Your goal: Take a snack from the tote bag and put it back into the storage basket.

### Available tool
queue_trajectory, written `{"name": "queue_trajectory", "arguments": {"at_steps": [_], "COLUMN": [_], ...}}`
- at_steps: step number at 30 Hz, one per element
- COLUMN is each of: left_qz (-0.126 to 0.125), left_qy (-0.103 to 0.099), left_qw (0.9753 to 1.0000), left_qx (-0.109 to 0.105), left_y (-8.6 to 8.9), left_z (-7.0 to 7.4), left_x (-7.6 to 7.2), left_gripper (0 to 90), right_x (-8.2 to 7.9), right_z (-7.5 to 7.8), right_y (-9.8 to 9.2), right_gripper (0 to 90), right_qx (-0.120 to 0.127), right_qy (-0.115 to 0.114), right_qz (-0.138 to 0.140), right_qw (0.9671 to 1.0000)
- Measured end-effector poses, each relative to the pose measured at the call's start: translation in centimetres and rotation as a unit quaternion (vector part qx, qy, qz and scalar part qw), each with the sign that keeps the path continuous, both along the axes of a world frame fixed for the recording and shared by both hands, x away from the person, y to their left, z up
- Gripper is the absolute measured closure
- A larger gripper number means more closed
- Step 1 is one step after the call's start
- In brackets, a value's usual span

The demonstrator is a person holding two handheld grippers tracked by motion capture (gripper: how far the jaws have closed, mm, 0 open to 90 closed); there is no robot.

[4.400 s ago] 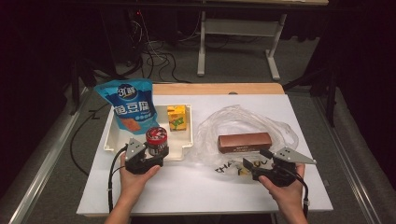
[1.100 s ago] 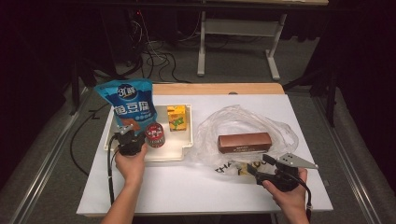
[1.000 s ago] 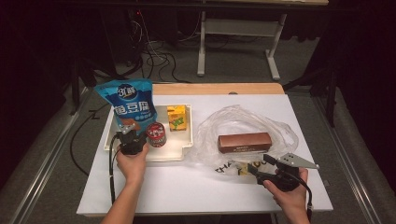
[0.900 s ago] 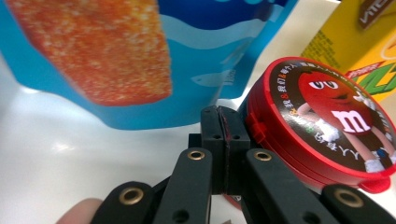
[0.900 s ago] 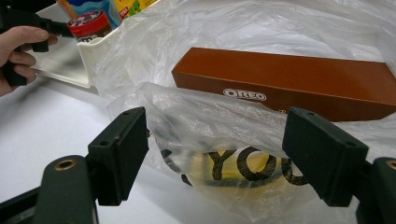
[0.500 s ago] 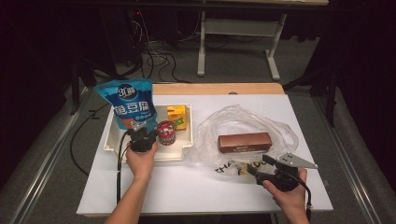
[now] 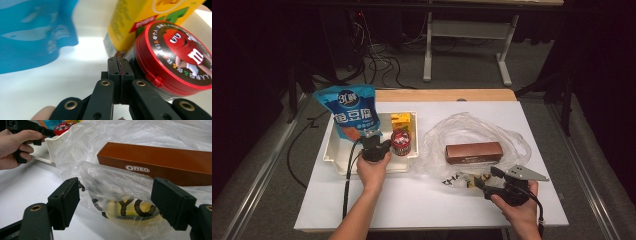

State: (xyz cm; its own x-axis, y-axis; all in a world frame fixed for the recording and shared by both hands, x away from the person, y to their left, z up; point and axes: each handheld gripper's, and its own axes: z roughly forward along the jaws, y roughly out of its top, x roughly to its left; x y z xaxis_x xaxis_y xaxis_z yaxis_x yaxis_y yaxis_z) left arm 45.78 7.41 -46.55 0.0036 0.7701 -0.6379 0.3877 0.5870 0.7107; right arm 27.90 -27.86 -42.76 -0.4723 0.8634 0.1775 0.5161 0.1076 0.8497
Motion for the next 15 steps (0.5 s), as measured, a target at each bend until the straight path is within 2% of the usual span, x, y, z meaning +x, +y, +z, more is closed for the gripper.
{"name": "queue_trajectory", "arguments": {"at_steps": [4, 6, 7, 8, 10, 12, 14, 15], "left_qz": [0.000, 0.001, -0.002, -0.008, -0.022, -0.033, -0.040, -0.041], "left_qy": [-0.003, -0.016, -0.025, -0.033, -0.050, -0.056, -0.059, -0.056], "left_qw": [1.0000, 0.9997, 0.9996, 0.9994, 0.9983, 0.9975, 0.9968, 0.9971], "left_qx": [-0.006, -0.018, -0.017, -0.013, -0.023, -0.026, -0.036, -0.031], "left_y": [0.0, 0.7, 0.9, 0.9, 0.9, 0.6, 0.0, -0.4], "left_z": [0.3, 0.7, 0.9, 1.0, 1.4, 1.7, 2.0, 2.0], "left_x": [-0.2, -1.3, -2.0, -2.8, -4.3, -5.3, -5.6, -5.6], "left_gripper": [90.0, 90.0, 90.0, 90.0, 90.0, 90.0, 90.0, 90.0], "right_x": [0.0, -0.1, -0.1, -0.1, 0.0, 0.1, 0.1, 0.0], "right_z": [0.0, 0.0, 0.1, 0.1, 0.0, -0.1, 0.0, 0.1], "right_y": [0.1, 0.1, 0.1, 0.0, 0.0, -0.1, -0.2, -0.2], "right_gripper": [24.0, 24.3, 24.3, 24.3, 24.4, 24.3, 24.3, 24.4], "right_qx": [-0.001, -0.001, -0.001, -0.001, -0.001, 0.002, 0.004, 0.005], "right_qy": [0.000, -0.001, -0.002, -0.002, 0.000, 0.002, 0.002, 0.000], "right_qz": [0.000, 0.001, 0.002, 0.002, 0.001, -0.001, -0.004, -0.005], "right_qw": [1.0000, 1.0000, 1.0000, 1.0000, 1.0000, 1.0000, 1.0000, 1.0000]}}
